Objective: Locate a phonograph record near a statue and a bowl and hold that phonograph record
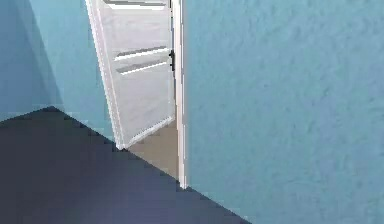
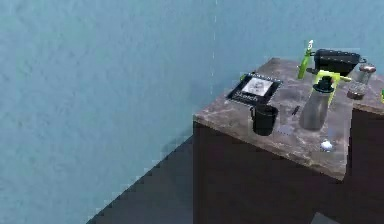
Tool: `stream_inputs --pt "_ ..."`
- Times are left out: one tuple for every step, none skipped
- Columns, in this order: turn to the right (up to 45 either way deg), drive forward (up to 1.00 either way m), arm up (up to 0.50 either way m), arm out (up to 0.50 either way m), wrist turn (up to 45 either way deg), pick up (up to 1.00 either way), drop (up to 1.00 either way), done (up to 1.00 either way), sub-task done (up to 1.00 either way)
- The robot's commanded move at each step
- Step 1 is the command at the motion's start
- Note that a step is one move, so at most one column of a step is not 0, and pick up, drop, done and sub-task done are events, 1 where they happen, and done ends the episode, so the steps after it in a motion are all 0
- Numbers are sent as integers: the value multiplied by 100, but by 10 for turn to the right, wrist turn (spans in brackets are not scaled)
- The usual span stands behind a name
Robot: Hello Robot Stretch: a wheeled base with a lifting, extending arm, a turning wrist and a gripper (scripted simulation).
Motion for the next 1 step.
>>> stream_inputs --pt "0 55 0 0 0 0 0 0 0"
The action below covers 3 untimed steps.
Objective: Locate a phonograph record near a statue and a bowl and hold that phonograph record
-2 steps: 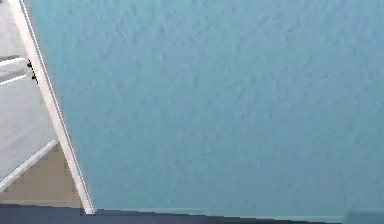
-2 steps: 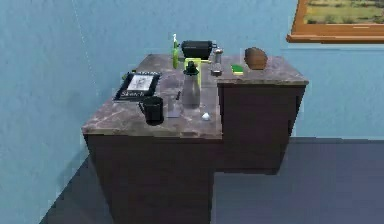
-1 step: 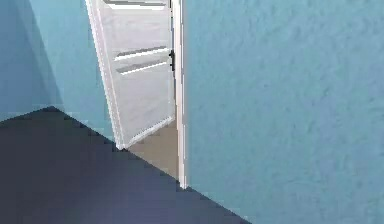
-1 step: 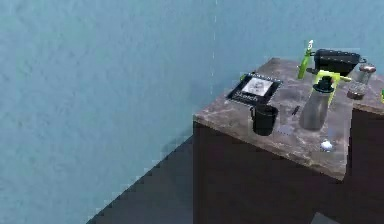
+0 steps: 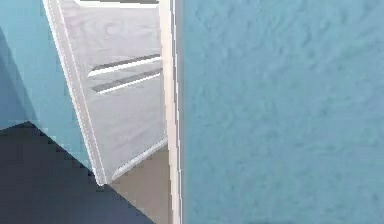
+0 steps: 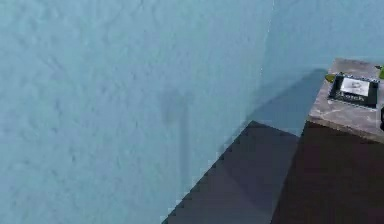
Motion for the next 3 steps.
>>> stream_inputs --pt "-450 0 0 0 0 0 0 0 0" --pt "-30 0 0 0 0 0 0 0 0" --pt "0 15 0 0 0 0 0 0 0"
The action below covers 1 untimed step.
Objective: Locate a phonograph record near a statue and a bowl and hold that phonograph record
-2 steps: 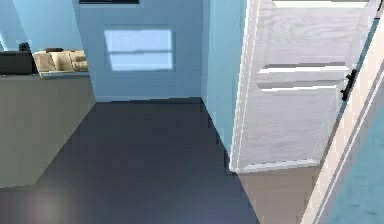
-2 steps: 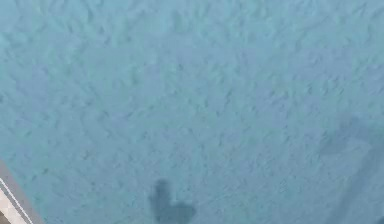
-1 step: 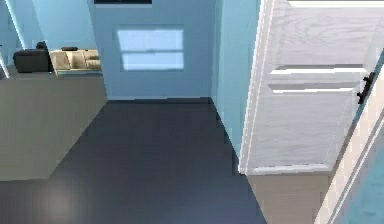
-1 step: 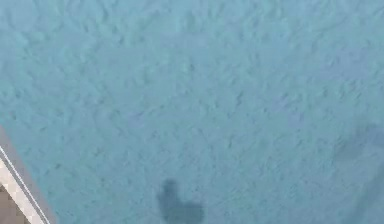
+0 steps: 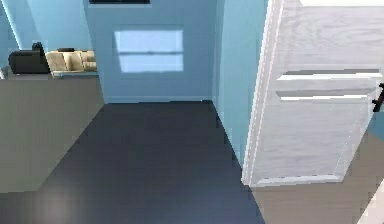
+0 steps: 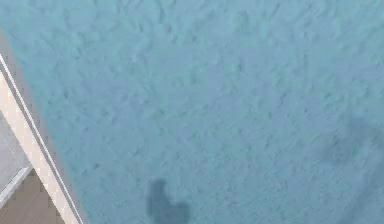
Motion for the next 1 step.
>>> stream_inputs --pt "-30 0 0 0 0 0 0 0 0"
